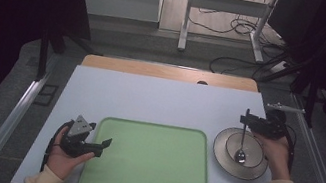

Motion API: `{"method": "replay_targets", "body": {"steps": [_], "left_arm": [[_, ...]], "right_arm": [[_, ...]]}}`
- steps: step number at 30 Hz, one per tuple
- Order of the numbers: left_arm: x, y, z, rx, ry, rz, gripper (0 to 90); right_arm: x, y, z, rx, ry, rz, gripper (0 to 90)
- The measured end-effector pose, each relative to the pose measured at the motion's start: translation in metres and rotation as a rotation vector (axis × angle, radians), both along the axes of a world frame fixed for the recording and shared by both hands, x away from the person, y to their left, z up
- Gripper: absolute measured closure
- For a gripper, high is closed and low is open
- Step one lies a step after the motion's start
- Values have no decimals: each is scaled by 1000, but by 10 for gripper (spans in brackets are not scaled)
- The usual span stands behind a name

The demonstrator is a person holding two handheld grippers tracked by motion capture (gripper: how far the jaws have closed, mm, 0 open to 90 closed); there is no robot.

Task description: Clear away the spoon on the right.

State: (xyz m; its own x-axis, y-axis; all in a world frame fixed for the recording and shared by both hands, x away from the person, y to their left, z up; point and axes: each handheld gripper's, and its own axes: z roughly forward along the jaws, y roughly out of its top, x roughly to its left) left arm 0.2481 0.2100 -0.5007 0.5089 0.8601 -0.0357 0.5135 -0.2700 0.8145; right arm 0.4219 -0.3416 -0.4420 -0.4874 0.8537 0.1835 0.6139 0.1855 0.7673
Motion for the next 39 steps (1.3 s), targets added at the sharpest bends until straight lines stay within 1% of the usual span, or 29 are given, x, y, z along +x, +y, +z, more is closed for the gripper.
{"method": "replay_targets", "body": {"steps": [2, 5, 8, 9, 13, 17, 19, 20, 22, 26, 29, 31, 33, 35, 39], "left_arm": [[0, 0, 0, 0, 1, 0, 195], [1, 0, -1, 1, 3, -2, 195], [1, 0, -1, 2, 2, -3, 195], [1, 0, -1, 3, 2, -3, 195], [0, 0, 0, 1, 1, -2, 195], [1, 0, 0, 1, 2, -3, 195], [1, 0, -1, 2, 1, -3, 195], [1, 0, -1, 3, 1, -3, 195], [1, 0, -1, 3, 1, -3, 195], [1, 0, -1, 4, 2, -4, 195], [1, 0, -1, 5, 1, -4, 195], [1, 0, -1, 4, 1, -4, 195], [1, 0, -1, 3, 1, -3, 195], [1, 0, -1, 4, 1, -4, 195], [1, 0, -1, 5, 2, -2, 195]], "right_arm": [[1, -2, 0, 19, 16, 10, 698], [2, -4, -1, 63, 39, 33, 792], [2, -6, -1, 80, 47, 37, 836], [2, -7, 0, 93, 43, 41, 856], [0, -8, 2, 105, 35, 36, 882], [-3, -10, 8, 109, 7, 35, 889], [-4, -11, 9, 108, 2, 33, 889], [-5, -12, 11, 113, -9, 30, 890], [-5, -12, 12, 117, -12, 28, 891], [-8, -13, 17, 121, -32, 26, 894], [-11, -13, 22, 125, -54, 30, 895], [-13, -13, 27, 133, -67, 32, 895], [-16, -15, 31, 153, -86, 36, 895], [-18, -16, 35, 158, -98, 37, 896], [-25, -17, 48, 177, -138, 44, 895]]}}
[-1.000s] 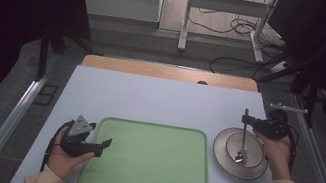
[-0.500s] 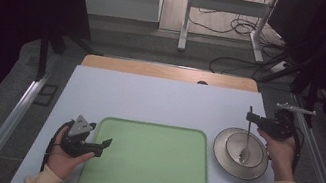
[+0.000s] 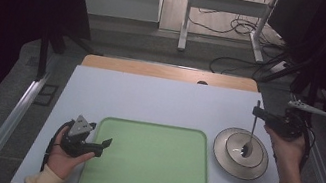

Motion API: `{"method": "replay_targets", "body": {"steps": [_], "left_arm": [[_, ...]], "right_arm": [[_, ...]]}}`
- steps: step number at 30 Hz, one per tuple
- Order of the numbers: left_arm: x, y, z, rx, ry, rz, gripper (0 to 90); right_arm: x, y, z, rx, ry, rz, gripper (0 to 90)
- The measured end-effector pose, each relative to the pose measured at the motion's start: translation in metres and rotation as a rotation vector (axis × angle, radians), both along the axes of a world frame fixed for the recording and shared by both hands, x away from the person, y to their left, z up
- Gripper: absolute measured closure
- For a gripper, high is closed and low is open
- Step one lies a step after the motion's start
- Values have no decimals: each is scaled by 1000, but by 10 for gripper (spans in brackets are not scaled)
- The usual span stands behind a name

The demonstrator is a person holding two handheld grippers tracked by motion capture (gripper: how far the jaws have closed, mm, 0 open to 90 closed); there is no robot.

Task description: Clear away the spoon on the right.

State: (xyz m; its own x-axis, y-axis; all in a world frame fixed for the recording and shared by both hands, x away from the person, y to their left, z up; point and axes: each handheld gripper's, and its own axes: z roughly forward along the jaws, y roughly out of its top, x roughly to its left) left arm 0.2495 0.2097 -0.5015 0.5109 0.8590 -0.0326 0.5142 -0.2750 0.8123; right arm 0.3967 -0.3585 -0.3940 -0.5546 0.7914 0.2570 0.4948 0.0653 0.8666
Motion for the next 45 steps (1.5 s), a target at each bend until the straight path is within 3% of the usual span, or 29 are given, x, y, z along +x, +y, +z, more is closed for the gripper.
{"method": "replay_targets", "body": {"steps": [5, 10, 23, 27, 38, 45], "left_arm": [[0, 0, 0, 1, 1, 0, 195], [0, 0, 0, 1, 2, 0, 195], [1, 0, 0, 2, 1, 1, 194], [0, 0, -1, 2, -2, 3, 194], [0, -1, -1, 9, 2, 4, 194], [1, 0, -2, 1, 7, 2, 194]], "right_arm": [[-10, 2, 17, 38, -51, 34, 895], [-17, 5, 28, 77, -73, 57, 895], [-33, 35, 45, 66, -112, 174, 895], [-38, 47, 48, 85, -111, 220, 895], [-50, 92, 46, 53, -92, 373, 894], [-53, 111, 42, 37, -75, 425, 894]]}}
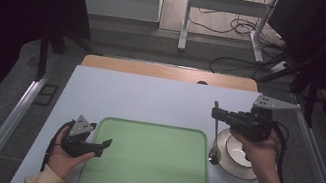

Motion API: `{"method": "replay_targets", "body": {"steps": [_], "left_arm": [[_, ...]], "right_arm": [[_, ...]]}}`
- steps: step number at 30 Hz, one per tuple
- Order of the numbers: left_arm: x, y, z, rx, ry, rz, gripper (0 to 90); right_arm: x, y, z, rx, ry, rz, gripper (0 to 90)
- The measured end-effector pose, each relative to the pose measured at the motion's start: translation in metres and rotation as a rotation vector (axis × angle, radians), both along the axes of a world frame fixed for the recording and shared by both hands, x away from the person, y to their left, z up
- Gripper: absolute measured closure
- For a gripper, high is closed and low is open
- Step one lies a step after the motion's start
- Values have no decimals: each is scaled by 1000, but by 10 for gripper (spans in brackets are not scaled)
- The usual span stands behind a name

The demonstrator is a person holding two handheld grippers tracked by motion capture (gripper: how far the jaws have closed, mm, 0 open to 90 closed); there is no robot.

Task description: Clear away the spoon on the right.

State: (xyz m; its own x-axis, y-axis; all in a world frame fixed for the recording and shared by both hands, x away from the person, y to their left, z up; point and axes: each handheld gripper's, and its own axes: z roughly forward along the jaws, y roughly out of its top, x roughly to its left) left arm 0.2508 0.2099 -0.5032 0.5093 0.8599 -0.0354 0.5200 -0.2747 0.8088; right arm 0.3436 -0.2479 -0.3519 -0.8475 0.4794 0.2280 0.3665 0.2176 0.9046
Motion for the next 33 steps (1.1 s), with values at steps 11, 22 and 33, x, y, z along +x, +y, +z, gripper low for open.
{"method": "replay_targets", "body": {"steps": [11, 22, 33], "left_arm": [[-2, -1, 2, 4, -12, 3, 194], [-1, -1, 1, 10, -8, -1, 194], [-1, -1, 2, 2, -10, -4, 193]], "right_arm": [[-5, 29, -18, -42, 50, 81, 893], [-8, 54, -37, -109, 77, 133, 891], [-7, 65, -49, -145, 98, 136, 890]]}}
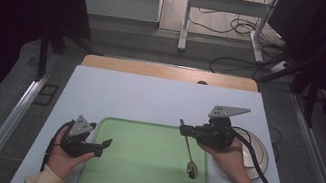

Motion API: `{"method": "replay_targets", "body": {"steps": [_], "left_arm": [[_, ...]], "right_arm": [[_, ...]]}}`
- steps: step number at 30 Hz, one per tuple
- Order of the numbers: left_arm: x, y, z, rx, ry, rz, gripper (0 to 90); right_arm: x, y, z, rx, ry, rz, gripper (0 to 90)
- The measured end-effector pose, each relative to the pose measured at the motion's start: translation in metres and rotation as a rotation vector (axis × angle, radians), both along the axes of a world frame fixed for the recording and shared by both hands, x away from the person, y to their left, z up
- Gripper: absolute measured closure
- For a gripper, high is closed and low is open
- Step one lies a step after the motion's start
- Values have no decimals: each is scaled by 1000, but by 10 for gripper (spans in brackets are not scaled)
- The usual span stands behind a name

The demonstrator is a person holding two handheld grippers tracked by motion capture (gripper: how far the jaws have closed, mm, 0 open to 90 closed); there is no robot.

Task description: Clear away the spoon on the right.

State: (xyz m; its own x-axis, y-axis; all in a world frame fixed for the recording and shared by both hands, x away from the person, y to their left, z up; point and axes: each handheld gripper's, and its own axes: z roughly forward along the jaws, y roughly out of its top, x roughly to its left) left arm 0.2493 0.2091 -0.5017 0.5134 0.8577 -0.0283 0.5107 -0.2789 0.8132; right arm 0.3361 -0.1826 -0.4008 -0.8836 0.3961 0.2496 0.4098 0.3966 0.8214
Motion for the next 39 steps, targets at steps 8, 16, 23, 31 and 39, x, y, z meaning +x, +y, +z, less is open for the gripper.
{"method": "replay_targets", "body": {"steps": [8, 16, 23, 31, 39], "left_arm": [[0, 0, 0, 3, 3, -6, 194], [0, -1, 0, 3, 5, -9, 194], [0, -1, -1, 3, 7, -11, 194], [0, -1, -1, 2, 6, -9, 192], [0, -2, -1, 7, 9, -11, 191]], "right_arm": [[0, 5, -7, -45, 6, -11, 889], [3, 9, -20, -77, 36, -16, 889], [6, 19, -40, -137, 66, -17, 888], [8, 25, -51, -163, 112, -57, 888], [10, 31, -67, -213, 182, -122, 887]]}}
